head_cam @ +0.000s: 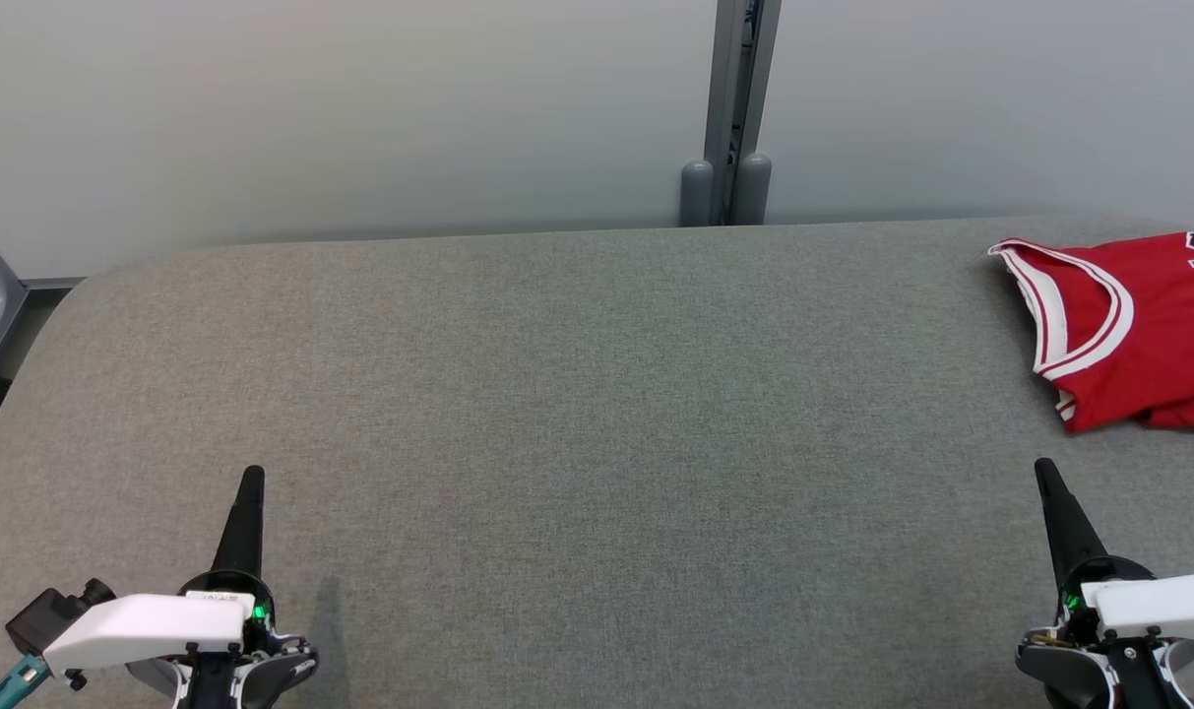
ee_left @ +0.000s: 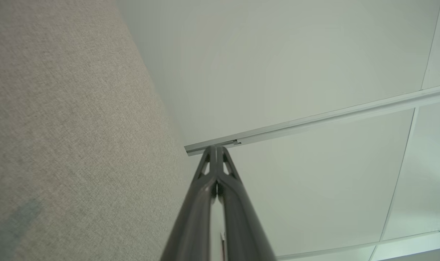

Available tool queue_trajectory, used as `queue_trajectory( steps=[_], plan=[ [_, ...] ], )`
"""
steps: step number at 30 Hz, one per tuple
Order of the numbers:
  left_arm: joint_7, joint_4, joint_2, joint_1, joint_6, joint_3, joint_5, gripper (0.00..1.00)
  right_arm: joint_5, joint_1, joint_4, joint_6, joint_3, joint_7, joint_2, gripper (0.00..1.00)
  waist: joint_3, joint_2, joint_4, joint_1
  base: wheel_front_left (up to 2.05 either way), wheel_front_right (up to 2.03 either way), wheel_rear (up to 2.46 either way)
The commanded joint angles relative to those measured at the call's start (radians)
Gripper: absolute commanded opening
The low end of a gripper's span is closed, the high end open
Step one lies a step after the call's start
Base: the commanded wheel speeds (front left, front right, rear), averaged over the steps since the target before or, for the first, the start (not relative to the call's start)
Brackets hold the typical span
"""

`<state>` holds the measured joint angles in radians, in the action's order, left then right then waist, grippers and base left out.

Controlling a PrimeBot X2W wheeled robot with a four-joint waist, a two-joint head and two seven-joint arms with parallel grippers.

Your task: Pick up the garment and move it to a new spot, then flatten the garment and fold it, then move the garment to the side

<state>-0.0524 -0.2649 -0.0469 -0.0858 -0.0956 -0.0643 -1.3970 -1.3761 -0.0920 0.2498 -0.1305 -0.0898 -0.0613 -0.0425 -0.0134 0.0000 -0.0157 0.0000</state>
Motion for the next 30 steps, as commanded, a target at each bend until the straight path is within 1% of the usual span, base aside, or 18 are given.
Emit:
queue_trajectory(
  steps=[1,30],
  plan=[
    [-0.005,0.011,-0.006,-0.020,-0.007,-0.009,-0.021,0.00,-0.021,-0.012,-0.007,0.000,-0.006,-0.006,-0.009,0.00,0.000,0.0000,0.001,0.0000,0.00,0.00,0.00],
    [-0.060,0.022,-0.007,-0.031,-0.038,-0.051,-0.207,0.00,-0.228,-0.021,-0.007,0.000,-0.025,-0.055,-0.012,0.00,0.010,0.0000,0.014,0.0000,0.00,0.00,0.00]
  ],
)
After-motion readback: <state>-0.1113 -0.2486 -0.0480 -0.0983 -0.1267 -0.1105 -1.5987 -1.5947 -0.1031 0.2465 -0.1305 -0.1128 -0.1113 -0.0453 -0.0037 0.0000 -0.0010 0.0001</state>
